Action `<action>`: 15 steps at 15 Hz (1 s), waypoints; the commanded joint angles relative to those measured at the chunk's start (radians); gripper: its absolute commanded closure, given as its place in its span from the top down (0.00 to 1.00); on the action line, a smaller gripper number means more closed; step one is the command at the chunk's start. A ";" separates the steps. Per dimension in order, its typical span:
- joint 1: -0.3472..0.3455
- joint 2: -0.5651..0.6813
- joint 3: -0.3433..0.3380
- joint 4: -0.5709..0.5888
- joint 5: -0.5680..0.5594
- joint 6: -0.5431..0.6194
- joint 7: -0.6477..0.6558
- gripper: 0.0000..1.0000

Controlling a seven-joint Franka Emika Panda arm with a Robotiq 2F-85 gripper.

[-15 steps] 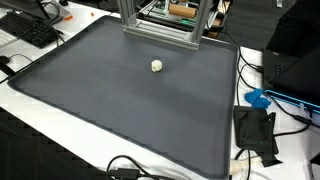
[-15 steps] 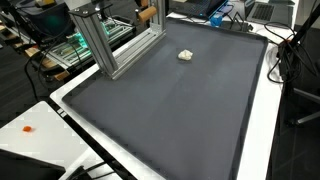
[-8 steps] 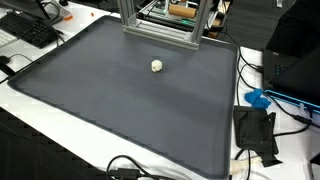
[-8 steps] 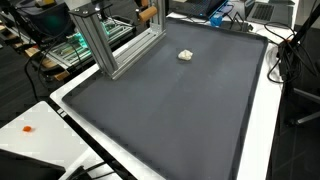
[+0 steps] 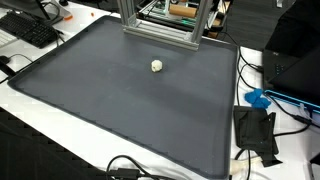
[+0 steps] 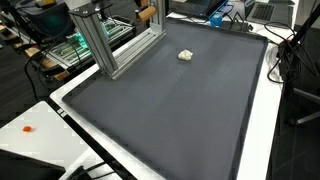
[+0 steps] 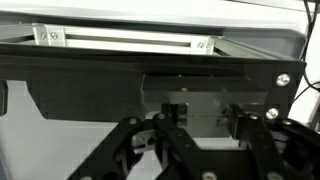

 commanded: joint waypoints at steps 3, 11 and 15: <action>0.018 0.018 -0.003 -0.034 0.033 0.000 -0.005 0.28; 0.013 0.027 -0.002 -0.005 0.019 0.019 -0.014 0.28; 0.002 0.072 0.000 0.051 -0.011 0.045 -0.038 0.28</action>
